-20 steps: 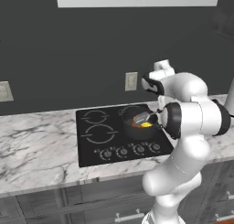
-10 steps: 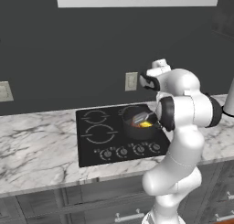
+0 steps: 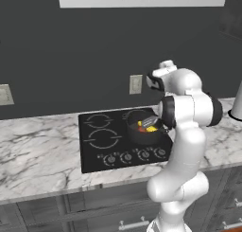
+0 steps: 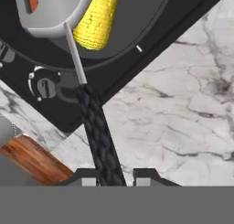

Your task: Put the sweet potato and corn in the pot. Retrieve the spatula and lightly stir the vegetables in the pot.

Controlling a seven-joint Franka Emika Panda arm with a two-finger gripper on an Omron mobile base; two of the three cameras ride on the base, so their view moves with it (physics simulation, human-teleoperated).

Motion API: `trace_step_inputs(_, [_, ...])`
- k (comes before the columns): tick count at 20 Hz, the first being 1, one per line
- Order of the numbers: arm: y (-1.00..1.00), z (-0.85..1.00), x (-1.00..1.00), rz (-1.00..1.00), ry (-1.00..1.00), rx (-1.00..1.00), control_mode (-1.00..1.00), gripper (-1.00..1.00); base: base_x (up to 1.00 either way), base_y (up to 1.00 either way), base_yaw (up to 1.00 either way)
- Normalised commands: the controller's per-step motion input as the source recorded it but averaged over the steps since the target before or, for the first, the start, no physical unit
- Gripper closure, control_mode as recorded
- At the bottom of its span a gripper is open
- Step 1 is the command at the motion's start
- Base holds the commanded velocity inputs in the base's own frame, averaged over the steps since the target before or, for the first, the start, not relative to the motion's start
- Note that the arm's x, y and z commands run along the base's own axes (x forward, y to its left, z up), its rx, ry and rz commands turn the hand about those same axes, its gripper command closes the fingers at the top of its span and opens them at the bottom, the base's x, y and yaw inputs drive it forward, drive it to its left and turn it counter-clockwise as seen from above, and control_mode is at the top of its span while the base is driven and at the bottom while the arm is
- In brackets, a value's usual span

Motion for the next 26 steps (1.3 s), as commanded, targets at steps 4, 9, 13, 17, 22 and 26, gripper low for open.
trace_step_inputs(4, [-0.2,0.0,0.17,-0.06,0.28,-0.03,-1.0,1.0,0.0,0.0,0.0])
trace_step_inputs(9, [-0.11,0.0,0.26,-0.08,0.27,-0.03,-1.0,1.0,0.0,0.0,0.0])
trace_step_inputs(13, [-0.06,0.01,0.41,-0.11,0.3,-0.03,-1.0,1.0,0.0,0.0,0.0])
trace_step_inputs(17, [-0.21,0.02,0.28,-0.02,0.36,-0.09,-1.0,1.0,0.0,0.0,0.0])
trace_step_inputs(22, [-0.18,0.0,-0.01,0.0,0.27,-0.05,-1.0,1.0,0.0,0.0,0.0])
trace_step_inputs(26, [-0.01,0.0,-0.07,0.0,0.08,-0.01,-1.0,1.0,0.0,0.0,0.0])
